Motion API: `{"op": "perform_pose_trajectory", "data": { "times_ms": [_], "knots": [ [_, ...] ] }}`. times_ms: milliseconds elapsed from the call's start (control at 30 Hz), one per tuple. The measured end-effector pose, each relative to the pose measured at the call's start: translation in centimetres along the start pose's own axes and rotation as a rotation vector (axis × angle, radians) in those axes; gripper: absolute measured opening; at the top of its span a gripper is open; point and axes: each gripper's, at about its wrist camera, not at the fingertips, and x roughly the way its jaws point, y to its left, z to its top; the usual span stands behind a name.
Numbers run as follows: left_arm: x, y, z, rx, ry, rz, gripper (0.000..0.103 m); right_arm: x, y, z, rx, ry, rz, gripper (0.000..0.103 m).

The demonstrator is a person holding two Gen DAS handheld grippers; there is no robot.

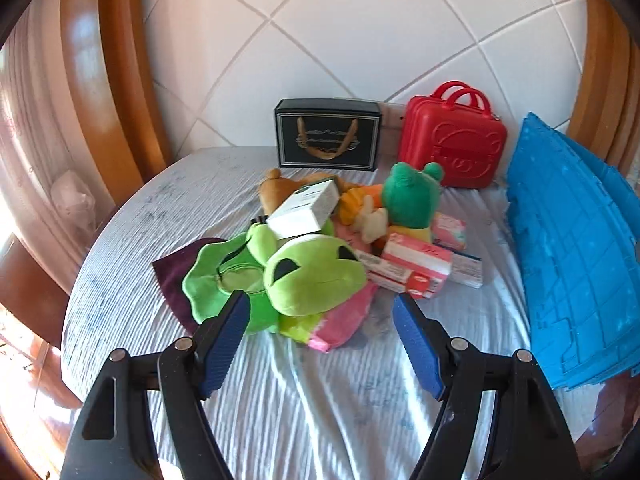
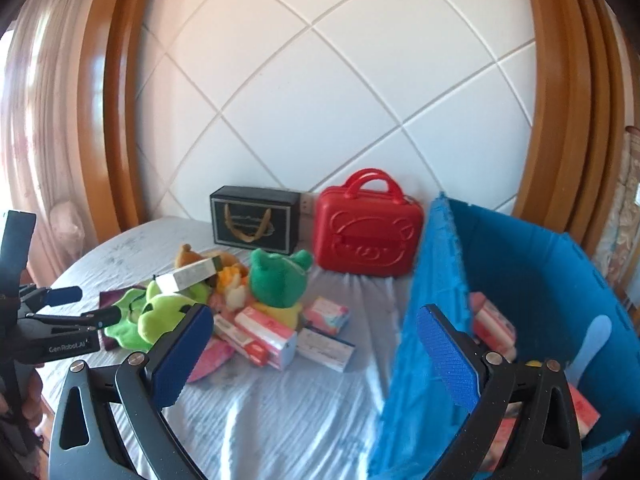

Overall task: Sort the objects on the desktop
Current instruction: 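Move both grippers back to the pile toward the large green plush frog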

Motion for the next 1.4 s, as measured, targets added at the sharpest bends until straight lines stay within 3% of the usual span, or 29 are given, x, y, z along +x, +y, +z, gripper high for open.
{"op": "perform_pose_trajectory", "data": {
  "times_ms": [367, 600, 900, 1033, 1100, 1200, 1233, 1300, 1400],
  "knots": [
    [9.1, 12.6, -0.4, 0.004, 0.112, 0.033, 0.073, 11.2, 13.8, -1.5, -0.006, 0.211, 0.084, 0.103],
    [15.1, 15.9, -1.2, 0.024, 0.177, -0.023, 0.073, 18.7, 20.0, -3.0, 0.053, 0.337, 0.076, 0.103],
    [20.0, 17.2, -1.0, 0.012, 0.226, -0.062, 0.073, 26.9, 26.0, -5.6, 0.038, 0.452, 0.067, 0.103],
    [21.0, 17.3, -0.8, 0.009, 0.239, -0.073, 0.073, 27.9, 25.5, -7.4, -0.029, 0.458, -0.046, 0.103],
    [21.0, 16.7, -0.5, 0.019, 0.237, -0.086, 0.073, 27.7, 22.9, -8.3, 0.036, 0.473, -0.029, 0.103],
    [20.5, 15.0, 0.7, 0.042, 0.211, -0.121, 0.073, 27.5, 18.3, -10.2, 0.087, 0.521, -0.093, 0.103],
    [20.3, 14.1, 1.2, 0.051, 0.198, -0.141, 0.073, 27.5, 17.2, -10.7, 0.111, 0.535, -0.075, 0.103],
    [19.9, 12.3, 2.2, 0.073, 0.176, -0.181, 0.073, 27.3, 15.8, -11.1, 0.122, 0.544, -0.076, 0.103],
    [20.6, 9.4, 3.0, 0.138, 0.163, -0.160, 0.073, 27.1, 14.8, -11.0, 0.089, 0.528, -0.117, 0.103]
  ]
}}
